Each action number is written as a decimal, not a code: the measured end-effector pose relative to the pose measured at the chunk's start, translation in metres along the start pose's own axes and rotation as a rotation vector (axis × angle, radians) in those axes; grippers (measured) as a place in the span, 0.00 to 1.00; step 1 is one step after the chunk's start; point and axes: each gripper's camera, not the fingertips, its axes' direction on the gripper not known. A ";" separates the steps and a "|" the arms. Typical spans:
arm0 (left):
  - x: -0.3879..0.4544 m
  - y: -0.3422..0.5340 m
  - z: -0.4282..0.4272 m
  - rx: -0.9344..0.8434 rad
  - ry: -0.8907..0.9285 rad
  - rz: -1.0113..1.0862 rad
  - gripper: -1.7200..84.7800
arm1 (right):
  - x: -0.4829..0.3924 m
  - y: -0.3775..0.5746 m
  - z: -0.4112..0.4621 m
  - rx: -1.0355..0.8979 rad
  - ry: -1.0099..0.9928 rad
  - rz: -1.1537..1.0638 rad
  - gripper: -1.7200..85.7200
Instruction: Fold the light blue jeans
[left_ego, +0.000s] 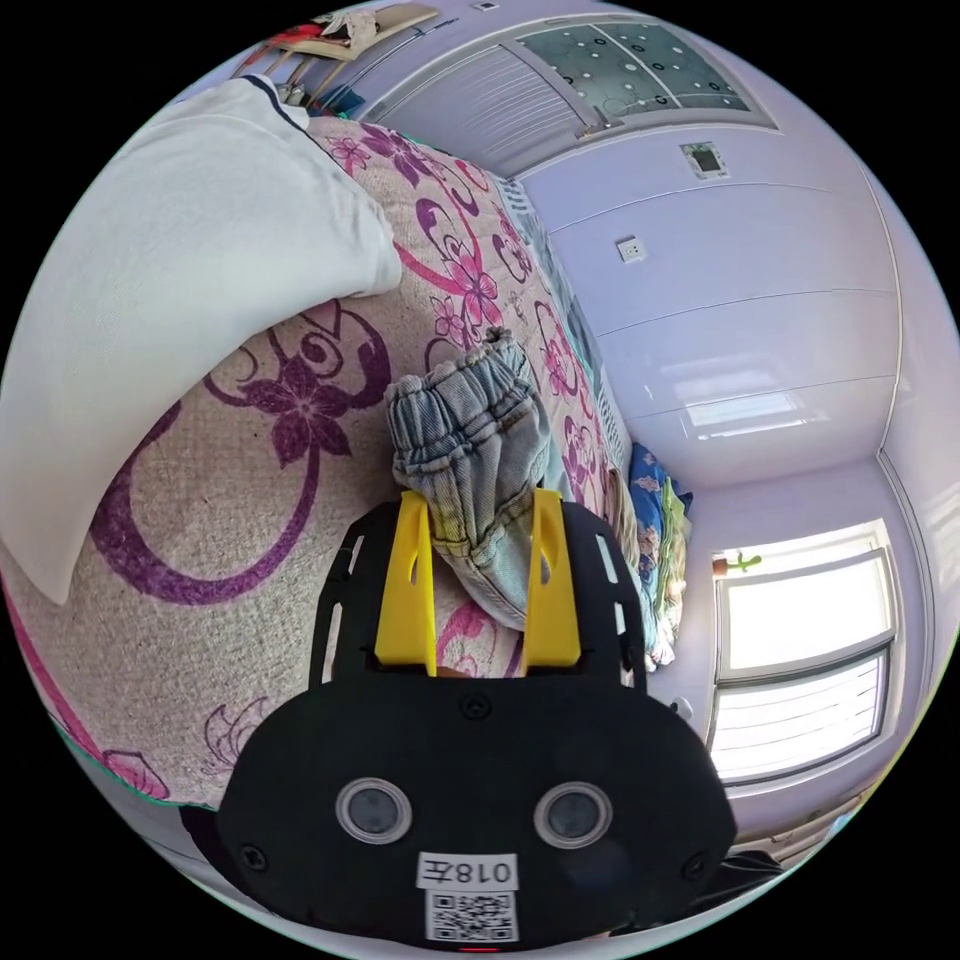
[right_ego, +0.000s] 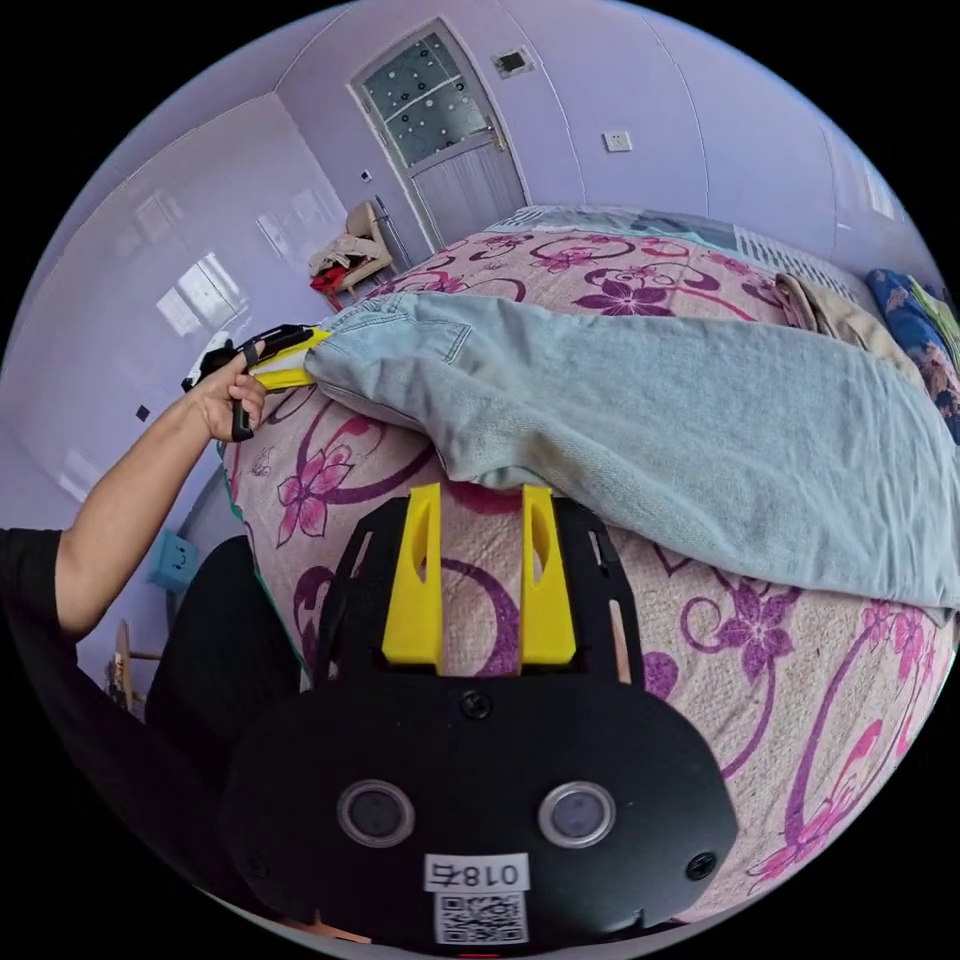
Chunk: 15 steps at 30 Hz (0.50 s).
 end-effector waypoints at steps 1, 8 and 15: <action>-0.003 -0.001 0.000 0.000 0.007 -0.006 0.18 | -0.006 -0.001 0.013 -0.010 0.018 -0.020 0.16; -0.018 -0.004 0.002 0.001 0.036 -0.020 0.18 | -0.040 0.010 0.051 0.032 0.096 -0.058 0.15; -0.027 -0.004 0.004 0.013 0.040 -0.025 0.18 | -0.076 0.032 0.085 0.044 0.258 -0.131 0.14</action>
